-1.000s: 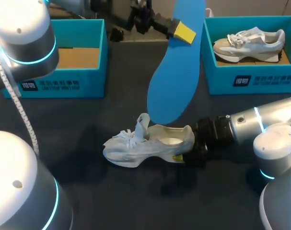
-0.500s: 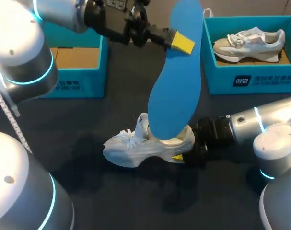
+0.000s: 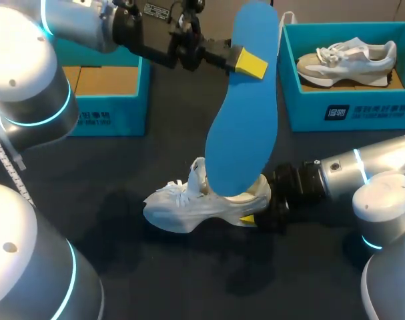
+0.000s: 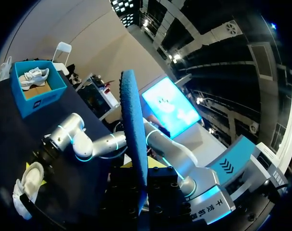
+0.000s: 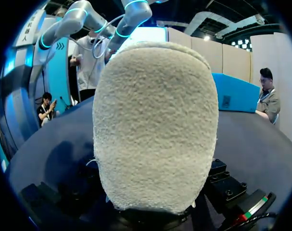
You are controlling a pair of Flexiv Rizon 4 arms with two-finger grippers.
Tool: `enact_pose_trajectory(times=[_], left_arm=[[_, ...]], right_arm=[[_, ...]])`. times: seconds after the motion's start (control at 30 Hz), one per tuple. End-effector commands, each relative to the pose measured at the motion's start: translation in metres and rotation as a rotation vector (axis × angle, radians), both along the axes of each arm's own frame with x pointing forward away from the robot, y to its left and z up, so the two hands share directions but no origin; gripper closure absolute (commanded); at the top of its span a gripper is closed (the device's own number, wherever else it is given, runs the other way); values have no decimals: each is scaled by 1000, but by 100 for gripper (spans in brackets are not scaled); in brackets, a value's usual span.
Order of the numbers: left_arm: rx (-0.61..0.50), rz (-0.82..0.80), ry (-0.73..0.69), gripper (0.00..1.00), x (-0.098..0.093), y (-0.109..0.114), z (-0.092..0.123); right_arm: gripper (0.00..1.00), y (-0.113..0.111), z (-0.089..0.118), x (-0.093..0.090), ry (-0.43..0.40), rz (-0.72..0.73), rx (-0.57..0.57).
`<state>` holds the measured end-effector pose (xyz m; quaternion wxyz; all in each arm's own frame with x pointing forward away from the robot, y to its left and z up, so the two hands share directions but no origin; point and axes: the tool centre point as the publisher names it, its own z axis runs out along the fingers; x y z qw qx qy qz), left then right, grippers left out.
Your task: Take the shoe out of the shoebox, open the shoe tongue, remove and reinsert the insole, then place the shoe into the shoebox
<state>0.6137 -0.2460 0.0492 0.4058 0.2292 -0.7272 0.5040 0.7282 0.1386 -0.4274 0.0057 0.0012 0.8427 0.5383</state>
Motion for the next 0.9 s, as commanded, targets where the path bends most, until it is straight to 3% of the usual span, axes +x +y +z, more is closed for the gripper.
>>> enact_pose_trajectory(times=[0.03,0.43,0.47,0.5,0.53,0.9], left_arm=[[1,1,0,100,-1,0,-1],[1,1,0,100,-1,0,-1],[1,1,0,100,-1,0,-1],[1,1,0,100,-1,0,-1],[1,1,0,100,-1,0,-1],[1,1,0,100,-1,0,-1]], right_arm=[[100,4,-6,2,2,0,-7],[100,4,-6,2,2,0,-7],[94,4,-6,2,2,0,-7],[51,4,-6,2,2,0,-7],[0,4,-6,2,2,0,-7],[0,4,-6,2,2,0,-7]])
